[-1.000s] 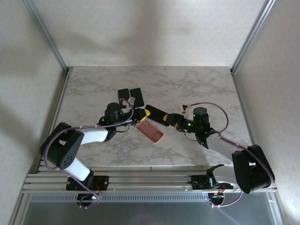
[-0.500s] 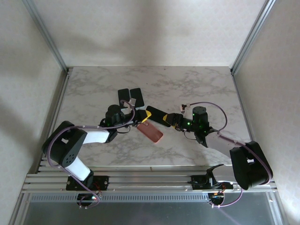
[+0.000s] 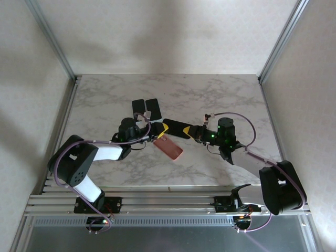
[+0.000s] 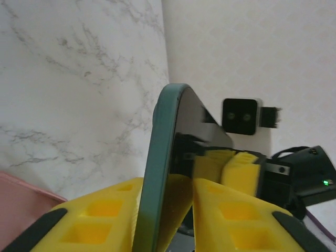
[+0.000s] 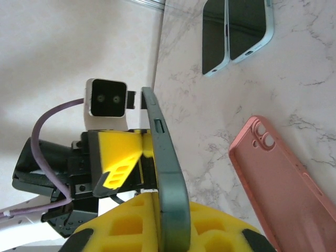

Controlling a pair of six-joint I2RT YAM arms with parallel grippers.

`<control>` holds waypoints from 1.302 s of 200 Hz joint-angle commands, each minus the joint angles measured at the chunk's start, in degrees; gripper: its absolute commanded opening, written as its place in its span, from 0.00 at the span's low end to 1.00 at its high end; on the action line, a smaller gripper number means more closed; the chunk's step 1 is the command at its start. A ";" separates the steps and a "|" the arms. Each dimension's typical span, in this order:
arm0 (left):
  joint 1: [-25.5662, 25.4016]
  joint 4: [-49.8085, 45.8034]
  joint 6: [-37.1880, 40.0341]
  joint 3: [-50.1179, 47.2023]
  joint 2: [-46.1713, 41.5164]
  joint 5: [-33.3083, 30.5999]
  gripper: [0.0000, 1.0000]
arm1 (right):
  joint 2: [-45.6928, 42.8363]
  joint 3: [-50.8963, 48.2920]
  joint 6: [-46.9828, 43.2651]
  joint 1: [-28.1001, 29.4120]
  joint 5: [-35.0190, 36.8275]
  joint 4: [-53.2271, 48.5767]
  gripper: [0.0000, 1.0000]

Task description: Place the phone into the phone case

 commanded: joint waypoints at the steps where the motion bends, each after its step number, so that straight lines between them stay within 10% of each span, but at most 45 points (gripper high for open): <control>1: -1.17 -1.55 3.44 2.01 -0.51 -1.26 0.34 | -2.07 1.44 -2.98 1.45 1.90 -3.26 0.00; 55: -1.17 -1.20 4.59 1.16 -0.54 -4.37 0.51 | -6.48 -0.30 -2.94 3.80 5.10 -7.33 0.00; 260: 6.21 -15.99 23.14 1.43 2.14 -14.32 0.51 | -4.22 -4.79 3.47 14.88 25.38 -7.28 0.00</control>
